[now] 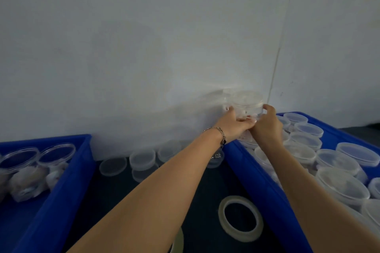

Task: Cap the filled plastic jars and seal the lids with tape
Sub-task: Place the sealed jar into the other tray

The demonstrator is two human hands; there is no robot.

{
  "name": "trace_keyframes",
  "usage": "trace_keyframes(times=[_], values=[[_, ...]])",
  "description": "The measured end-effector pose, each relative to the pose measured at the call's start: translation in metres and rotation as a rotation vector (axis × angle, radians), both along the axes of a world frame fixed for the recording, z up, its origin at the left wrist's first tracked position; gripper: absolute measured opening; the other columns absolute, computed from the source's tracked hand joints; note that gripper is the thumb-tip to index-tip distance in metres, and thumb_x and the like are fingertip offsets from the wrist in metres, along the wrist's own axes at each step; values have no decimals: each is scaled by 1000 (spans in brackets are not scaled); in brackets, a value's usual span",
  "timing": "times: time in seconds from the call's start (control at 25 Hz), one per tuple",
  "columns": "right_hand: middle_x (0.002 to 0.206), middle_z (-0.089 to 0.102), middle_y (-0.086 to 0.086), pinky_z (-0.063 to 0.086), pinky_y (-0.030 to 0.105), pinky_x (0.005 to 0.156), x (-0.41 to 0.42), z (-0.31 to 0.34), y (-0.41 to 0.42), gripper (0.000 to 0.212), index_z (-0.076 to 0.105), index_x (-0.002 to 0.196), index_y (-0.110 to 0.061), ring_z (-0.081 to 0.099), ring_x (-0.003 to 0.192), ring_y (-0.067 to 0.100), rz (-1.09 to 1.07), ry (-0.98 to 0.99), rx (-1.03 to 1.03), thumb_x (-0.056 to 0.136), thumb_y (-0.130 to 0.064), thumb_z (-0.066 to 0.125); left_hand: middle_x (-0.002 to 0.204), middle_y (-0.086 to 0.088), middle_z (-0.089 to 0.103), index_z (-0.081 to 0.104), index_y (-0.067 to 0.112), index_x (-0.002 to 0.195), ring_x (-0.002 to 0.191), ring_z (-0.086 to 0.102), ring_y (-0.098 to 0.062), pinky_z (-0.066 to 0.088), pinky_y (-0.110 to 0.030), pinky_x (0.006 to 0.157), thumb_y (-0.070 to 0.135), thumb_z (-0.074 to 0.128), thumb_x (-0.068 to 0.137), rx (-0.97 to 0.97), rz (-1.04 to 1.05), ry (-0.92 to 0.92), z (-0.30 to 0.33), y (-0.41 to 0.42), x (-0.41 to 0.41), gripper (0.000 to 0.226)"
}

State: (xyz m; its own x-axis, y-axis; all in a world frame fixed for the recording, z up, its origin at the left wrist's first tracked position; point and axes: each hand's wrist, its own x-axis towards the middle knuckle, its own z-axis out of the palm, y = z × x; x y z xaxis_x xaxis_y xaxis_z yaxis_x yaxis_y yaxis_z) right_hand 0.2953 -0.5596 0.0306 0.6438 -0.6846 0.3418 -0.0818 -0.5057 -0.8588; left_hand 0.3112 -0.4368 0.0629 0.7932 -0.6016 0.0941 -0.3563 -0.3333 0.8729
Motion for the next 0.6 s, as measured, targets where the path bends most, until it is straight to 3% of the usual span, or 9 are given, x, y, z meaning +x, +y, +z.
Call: trace_keyframes(times=[0.12, 0.28, 0.44, 0.6], values=[[115, 62, 12, 47, 34, 76, 19, -10, -20, 69, 38, 136, -17, 58, 92, 25, 13, 32, 2, 78, -35, 71, 150, -6, 33, 6, 9, 150, 136, 34, -19, 28, -21, 97, 33, 67, 86, 21, -57, 68, -14, -17, 19, 92], [142, 44, 13, 37, 30, 85, 27, -23, -30, 89, 26, 147, -14, 46, 125, 30, 70, 111, -46, 77, -40, 74, 159, -2, 8, -3, 17, 151, 144, 15, -20, 19, -33, 114, 38, 69, 83, 46, -101, 52, -38, -26, 30, 101], [153, 23, 18, 34, 39, 103, 27, -22, -31, 93, 3, 152, -19, 35, 134, 33, 157, 229, -66, 86, -14, 68, 159, 2, -4, -9, 21, 150, 146, 4, -20, 12, -38, 117, 36, 67, 84, 81, -64, 66, -39, -32, 35, 102], [151, 28, 19, 35, 42, 104, 23, -20, -36, 94, -3, 152, -16, 40, 131, 34, 132, 293, -129, 86, -4, 64, 159, 2, 1, -2, 22, 152, 146, 6, -20, 12, -41, 118, 33, 70, 82, 58, -69, 64, -36, -38, 39, 101]])
